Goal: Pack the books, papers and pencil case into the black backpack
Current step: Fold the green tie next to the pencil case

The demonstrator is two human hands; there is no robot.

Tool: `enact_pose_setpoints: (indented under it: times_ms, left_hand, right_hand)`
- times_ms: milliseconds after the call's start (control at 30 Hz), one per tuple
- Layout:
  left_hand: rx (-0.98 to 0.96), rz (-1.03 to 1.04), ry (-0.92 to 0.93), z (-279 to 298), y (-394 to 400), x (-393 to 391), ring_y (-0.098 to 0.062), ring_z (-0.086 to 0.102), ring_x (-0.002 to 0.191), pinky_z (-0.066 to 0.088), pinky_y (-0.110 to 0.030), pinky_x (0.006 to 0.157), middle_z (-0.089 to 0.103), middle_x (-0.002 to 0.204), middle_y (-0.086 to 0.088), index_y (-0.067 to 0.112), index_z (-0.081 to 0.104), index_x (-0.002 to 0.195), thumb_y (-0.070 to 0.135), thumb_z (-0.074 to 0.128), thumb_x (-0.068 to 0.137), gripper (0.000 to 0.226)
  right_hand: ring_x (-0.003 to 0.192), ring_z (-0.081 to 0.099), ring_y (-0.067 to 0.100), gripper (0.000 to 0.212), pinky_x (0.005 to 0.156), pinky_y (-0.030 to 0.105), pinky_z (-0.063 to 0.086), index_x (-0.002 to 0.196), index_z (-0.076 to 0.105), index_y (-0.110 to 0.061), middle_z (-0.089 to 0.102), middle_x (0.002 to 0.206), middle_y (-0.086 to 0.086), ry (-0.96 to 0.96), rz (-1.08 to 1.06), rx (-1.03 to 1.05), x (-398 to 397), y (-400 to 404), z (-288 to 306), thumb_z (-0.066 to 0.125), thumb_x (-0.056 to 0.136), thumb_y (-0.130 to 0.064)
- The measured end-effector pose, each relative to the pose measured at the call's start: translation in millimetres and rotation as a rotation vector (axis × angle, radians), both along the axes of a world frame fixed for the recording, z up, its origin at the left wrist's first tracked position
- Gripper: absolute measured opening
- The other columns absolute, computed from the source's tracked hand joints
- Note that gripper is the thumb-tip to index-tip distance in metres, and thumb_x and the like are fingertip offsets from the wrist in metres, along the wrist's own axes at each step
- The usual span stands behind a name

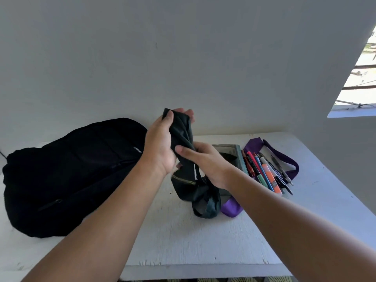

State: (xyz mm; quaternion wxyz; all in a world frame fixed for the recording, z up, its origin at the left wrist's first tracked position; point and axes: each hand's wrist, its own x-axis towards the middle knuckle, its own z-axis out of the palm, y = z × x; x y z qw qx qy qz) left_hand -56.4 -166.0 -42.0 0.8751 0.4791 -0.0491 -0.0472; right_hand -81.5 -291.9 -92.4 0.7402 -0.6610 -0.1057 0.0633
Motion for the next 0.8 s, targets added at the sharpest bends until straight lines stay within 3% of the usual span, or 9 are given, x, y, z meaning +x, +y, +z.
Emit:
enact_pose_setpoints:
  times_ms: [67,133,200,267,367,467,567,700,800]
  left_hand:
    - [0.001,0.073,0.021,-2.5,7.5,8.1,-0.027,0.069,0.116,0.055,-0.043,0.099,0.074,0.12,-0.014,0.007,0.063,0.12,0.027,0.042,0.11,0.031]
    - [-0.028,0.132,0.062,-5.7,12.3,3.7,-0.026,0.069,0.117,0.055,-0.04,0.098,0.075,0.118,-0.012,0.008,0.066,0.122,0.036,0.048,0.108,0.036]
    - [-0.03,0.023,0.085,-15.0,13.4,-7.5,-0.016,0.071,0.113,0.052,-0.031,0.095,0.076,0.116,-0.004,0.015,0.066,0.126,0.056,0.048,0.103,0.051]
    - [0.006,-0.134,0.117,-28.5,9.4,-17.7,-0.013,0.065,0.123,0.042,-0.035,0.11,0.072,0.128,-0.001,0.021,0.063,0.136,0.072,0.051,0.092,0.069]
    - [0.07,-0.219,0.131,-40.6,3.8,-21.4,-0.011,0.058,0.131,0.037,-0.046,0.118,0.069,0.132,0.006,0.028,0.064,0.136,0.06,0.064,0.088,0.057]
    - [0.048,-0.096,0.124,-30.3,2.1,-15.9,-0.016,0.067,0.12,0.046,-0.044,0.111,0.074,0.123,-0.001,0.018,0.067,0.129,0.037,0.066,0.097,0.037]
    - [0.012,0.049,0.109,-20.8,9.3,-3.3,-0.023,0.073,0.108,0.054,-0.045,0.102,0.076,0.117,-0.009,0.008,0.07,0.124,0.03,0.069,0.097,0.035]
    - [-0.094,0.202,0.154,-11.3,37.8,24.3,-0.026,0.076,0.098,0.06,-0.042,0.081,0.077,0.111,-0.008,0.009,0.061,0.131,0.036,0.055,0.105,0.038]
    - [-0.264,0.208,0.272,-10.1,48.0,35.8,-0.016,0.073,0.063,0.056,-0.031,0.064,0.076,0.077,-0.002,0.009,0.066,0.1,0.035,0.047,0.109,0.034]
  right_hand:
    - [0.071,0.063,0.017,0.019,0.065,0.036,0.052,0.102,0.07,-0.008,0.068,0.075,0.002,-0.102,-0.143,-0.187,4.4,5.0,1.7,0.067,0.102,-0.027]
    - [0.075,0.066,0.037,0.026,0.066,0.054,0.051,0.105,0.069,-0.012,0.071,0.084,0.019,-0.196,-0.24,-0.315,9.7,9.6,5.4,0.065,0.101,-0.037]
    - [0.083,0.068,0.045,0.027,0.071,0.06,0.054,0.105,0.068,-0.015,0.071,0.091,0.024,-0.252,-0.272,-0.381,13.4,13.2,10.7,0.062,0.101,-0.041]
    - [0.078,0.068,0.035,0.024,0.07,0.054,0.056,0.1,0.067,-0.017,0.072,0.085,0.014,-0.291,-0.293,-0.488,15.0,14.4,15.1,0.063,0.1,-0.04]
    - [0.076,0.068,0.018,0.013,0.072,0.046,0.058,0.096,0.067,-0.021,0.072,0.082,-0.003,-0.334,-0.338,-0.626,16.3,16.6,16.4,0.063,0.098,-0.033]
    - [0.076,0.071,0.015,0.015,0.073,0.046,0.061,0.094,0.068,-0.024,0.074,0.08,-0.006,-0.297,-0.358,-0.564,16.8,19.4,19.0,0.067,0.096,-0.039]
    - [0.078,0.076,0.018,0.023,0.074,0.04,0.064,0.099,0.067,-0.02,0.076,0.084,-0.002,-0.14,-0.234,-0.368,13.6,16.5,20.5,0.08,0.089,-0.037]
    - [0.079,0.073,0.014,0.029,0.079,0.032,0.06,0.112,0.072,-0.011,0.075,0.091,0.004,-0.011,0.009,-0.51,5.2,4.2,3.3,0.082,0.089,-0.025]
    - [0.081,0.073,0.02,0.024,0.07,0.028,0.059,0.117,0.064,-0.004,0.068,0.091,0.008,0.053,0.085,-0.362,3.6,3.5,-3.1,0.072,0.095,-0.006]
